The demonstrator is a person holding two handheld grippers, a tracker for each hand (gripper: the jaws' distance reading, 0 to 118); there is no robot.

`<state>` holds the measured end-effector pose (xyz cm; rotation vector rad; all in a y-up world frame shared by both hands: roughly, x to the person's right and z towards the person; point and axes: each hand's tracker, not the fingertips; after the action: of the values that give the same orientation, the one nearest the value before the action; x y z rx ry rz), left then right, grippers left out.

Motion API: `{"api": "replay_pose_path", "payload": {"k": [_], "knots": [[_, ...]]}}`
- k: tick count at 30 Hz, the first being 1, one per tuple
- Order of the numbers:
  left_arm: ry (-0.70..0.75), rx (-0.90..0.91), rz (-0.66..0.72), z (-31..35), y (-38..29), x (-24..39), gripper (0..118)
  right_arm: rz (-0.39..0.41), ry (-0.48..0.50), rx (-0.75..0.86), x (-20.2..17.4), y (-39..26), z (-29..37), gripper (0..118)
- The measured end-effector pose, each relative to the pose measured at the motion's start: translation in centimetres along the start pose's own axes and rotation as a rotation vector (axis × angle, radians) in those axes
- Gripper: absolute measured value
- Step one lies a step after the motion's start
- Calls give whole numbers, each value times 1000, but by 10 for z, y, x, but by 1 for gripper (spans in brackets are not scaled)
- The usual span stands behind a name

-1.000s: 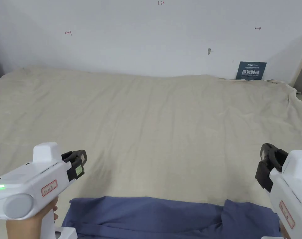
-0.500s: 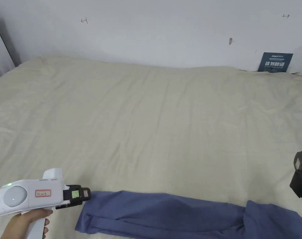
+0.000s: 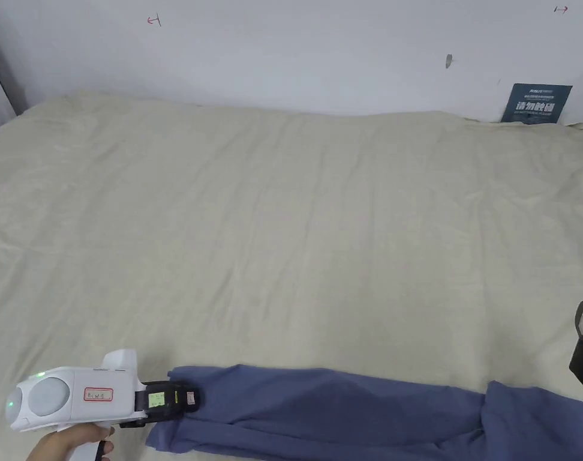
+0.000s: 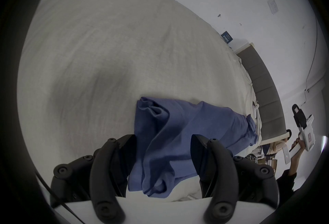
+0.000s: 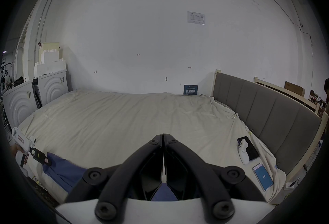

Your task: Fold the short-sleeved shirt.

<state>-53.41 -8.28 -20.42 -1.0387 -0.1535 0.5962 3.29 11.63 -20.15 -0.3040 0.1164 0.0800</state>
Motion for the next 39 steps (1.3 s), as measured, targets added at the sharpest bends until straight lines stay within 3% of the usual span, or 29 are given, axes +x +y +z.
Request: {"api": "replay_pose_path", "payload": {"k": [3, 4, 6, 11, 15, 22, 30, 36, 39], "knots": [[-5, 3, -19, -1, 4, 2, 65, -1, -8, -9, 2, -3, -1, 0], [-11, 5, -19, -2, 5, 1, 57, -2, -10, -11, 3, -3, -1, 0], [-7, 7, -24, -6, 7, 0, 28, -2, -14, -15, 2, -2, 0, 0], [-1, 1, -13, -10, 4, 2, 6, -8, -17, -16, 4, -3, 2, 0], [59, 15, -90, -1, 3, 18, 3, -15, -14, -16, 5, 0, 4, 0], [63, 36, -77, 45, 8, 24, 3, -25, -4, 0, 11, 2, 6, 0], [210, 56, -84, 92, 6, 23, 3, -49, 14, 26, 18, 1, 14, 0], [287, 32, -137, 96, 3, 93, 3, -58, 27, 30, 24, -2, 18, 0], [225, 30, -171, 90, 4, 134, 3, -66, 32, 33, 30, -6, 19, 0]]}}
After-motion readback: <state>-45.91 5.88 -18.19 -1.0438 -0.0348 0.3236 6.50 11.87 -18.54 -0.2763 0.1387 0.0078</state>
